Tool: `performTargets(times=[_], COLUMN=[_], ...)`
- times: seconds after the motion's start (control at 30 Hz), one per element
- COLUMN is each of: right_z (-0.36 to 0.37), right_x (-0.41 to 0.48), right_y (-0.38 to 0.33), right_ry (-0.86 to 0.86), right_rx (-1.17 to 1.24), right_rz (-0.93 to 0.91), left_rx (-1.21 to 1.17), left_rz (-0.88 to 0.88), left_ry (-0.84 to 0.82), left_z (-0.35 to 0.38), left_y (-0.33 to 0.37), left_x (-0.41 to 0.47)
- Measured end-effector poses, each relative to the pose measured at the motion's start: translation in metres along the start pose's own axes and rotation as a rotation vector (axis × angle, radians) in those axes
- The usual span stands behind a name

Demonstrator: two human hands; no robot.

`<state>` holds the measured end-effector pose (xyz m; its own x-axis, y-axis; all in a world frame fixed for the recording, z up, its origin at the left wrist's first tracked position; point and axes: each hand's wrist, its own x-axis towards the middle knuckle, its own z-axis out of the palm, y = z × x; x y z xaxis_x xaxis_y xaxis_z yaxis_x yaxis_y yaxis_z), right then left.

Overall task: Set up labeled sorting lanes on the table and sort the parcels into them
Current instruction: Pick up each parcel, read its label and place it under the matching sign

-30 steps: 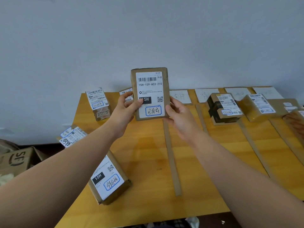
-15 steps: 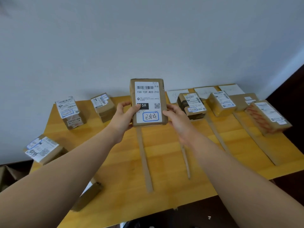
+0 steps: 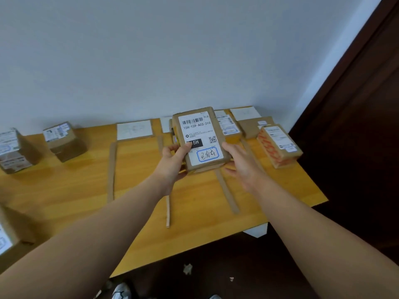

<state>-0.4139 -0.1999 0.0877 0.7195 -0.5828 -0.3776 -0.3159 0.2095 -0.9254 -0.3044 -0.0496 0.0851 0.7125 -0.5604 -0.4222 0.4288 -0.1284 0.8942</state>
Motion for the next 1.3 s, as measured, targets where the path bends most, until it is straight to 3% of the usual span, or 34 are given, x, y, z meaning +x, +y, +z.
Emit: performTargets(times=[0.27,0.53,0.73,1.0,1.3], right_z=[-0.075,-0.119,-0.161,-0.253,-0.346], right_x=[0.009,0.024,0.03,0.051,0.071], right_y=[0.012,0.026,0.035,0.048,0.078], right_ry=[-0.063,0.158,0.191,0.09,0.038], right_rx=[0.008,0.009,-0.108,-0.293,-0.267], right_rz=[0.142,0.194,0.247,0.319,0.453], left_rx=[0.161,0.475,0.544,0.506,0.498], left_rz=[-0.125,-0.079,-0.072,-0.131,-0.202], left_ry=[-0.098,-0.172,-0.17,-0.071,-0.016], left_z=[0.064,0.081,0.108,0.178,0.25], left_y=[-0.02,-0.02,-0.028,-0.052,-0.09], left_x=[0.012,0.04,0.053,0.074,0.09])
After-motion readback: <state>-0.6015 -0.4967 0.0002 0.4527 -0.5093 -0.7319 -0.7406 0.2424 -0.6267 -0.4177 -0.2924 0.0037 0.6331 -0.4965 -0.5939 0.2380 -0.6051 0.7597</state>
